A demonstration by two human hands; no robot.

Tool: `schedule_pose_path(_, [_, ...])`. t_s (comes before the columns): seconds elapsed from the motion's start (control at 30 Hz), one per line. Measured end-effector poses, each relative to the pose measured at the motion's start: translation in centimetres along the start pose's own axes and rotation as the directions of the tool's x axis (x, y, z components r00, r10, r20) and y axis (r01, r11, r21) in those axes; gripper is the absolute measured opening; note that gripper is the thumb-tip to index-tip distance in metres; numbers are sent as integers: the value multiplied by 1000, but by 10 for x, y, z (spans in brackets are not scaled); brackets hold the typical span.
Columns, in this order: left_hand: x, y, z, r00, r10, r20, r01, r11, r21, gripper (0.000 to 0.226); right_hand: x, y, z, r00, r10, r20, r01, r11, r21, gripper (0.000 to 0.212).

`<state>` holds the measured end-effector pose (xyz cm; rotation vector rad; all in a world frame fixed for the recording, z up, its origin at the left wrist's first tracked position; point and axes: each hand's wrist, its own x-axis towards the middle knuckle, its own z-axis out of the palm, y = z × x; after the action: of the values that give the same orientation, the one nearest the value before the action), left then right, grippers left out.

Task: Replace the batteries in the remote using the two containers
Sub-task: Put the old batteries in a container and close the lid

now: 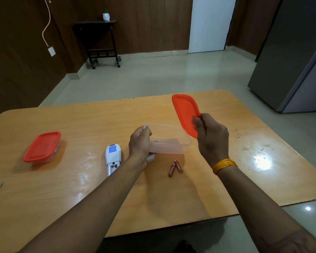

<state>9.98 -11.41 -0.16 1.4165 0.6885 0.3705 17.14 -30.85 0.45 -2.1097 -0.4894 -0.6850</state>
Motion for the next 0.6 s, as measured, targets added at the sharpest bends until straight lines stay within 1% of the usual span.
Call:
schedule_pose_path(0.07, [7, -3, 1, 997, 47, -56, -44, 997, 58, 30, 0, 8, -4, 994, 106, -6, -105, 994, 37, 27])
schedule_pose_path(0.13, [11, -4, 2, 994, 51, -92, -42, 994, 96, 51, -1, 15, -8, 974, 225, -12, -223, 971, 88, 28])
schedule_pose_path(0.17, [11, -4, 4, 993, 56, -101, -43, 991, 124, 55, 0, 19, -11, 957, 289, -17, -286, 953, 100, 28])
schedule_pose_path(0.27, [11, -5, 10, 985, 139, -102, -110, 963, 248, 52, 4, 38, -21, 881, 473, 5, -473, 880, 52, 27])
schedule_pose_path(0.33, [10, -4, 16, 974, 188, -125, -141, 939, 313, 50, 6, 50, -29, 830, 553, 80, -552, 833, -28, 27])
schedule_pose_path(0.4, [12, -4, 21, 965, 231, -126, -168, 910, 378, 50, 6, 55, -34, 781, 604, 159, -591, 797, -123, 28])
schedule_pose_path(0.47, [13, -2, 24, 968, 231, -100, -161, 873, 461, 48, 3, 57, -37, 748, 631, 207, -596, 775, -210, 29])
schedule_pose_path(0.53, [14, 1, 26, 978, 199, -68, -129, 824, 552, 48, 1, 58, -37, 741, 635, 217, -576, 768, -279, 30])
schedule_pose_path(0.6, [14, 5, 26, 984, 177, -36, -117, 775, 621, 55, 0, 60, -36, 754, 618, 223, -532, 774, -345, 26])
